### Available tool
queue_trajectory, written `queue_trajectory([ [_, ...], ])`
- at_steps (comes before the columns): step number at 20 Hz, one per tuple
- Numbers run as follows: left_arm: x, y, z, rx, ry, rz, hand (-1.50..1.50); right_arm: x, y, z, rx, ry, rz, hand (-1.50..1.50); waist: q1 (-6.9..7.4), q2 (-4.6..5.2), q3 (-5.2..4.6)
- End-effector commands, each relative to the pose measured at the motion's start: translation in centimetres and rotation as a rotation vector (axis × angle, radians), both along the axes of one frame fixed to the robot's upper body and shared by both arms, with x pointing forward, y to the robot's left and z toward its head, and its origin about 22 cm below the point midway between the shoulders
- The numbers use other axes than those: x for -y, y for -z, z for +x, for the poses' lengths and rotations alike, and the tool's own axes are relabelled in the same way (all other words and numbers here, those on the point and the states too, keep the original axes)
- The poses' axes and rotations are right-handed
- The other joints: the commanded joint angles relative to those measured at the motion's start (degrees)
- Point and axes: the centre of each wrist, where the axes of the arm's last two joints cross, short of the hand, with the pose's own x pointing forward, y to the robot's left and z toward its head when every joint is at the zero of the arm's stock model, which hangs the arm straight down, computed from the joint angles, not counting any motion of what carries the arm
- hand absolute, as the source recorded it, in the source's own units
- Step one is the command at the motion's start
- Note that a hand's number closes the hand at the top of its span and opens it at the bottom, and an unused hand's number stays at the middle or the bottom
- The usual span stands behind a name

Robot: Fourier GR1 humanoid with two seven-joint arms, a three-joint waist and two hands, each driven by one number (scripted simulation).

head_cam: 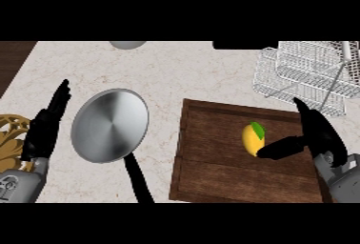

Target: Pick the lemon from the tray and place it in the tiered basket

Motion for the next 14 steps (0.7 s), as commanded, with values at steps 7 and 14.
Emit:
queue_trajectory([
  [7,0.1,0.3,-0.1,-0.007,0.008,0.001,0.0,-2.4,1.8,1.0,-0.195,0.137,-0.027,-1.5,-0.34,-0.09,0.0],
  [14,0.6,0.7,0.4,-0.007,-0.009,-0.012,0.0,-2.9,2.9,1.6,-0.193,0.177,0.001,-1.5,-0.67,0.0,0.03],
])
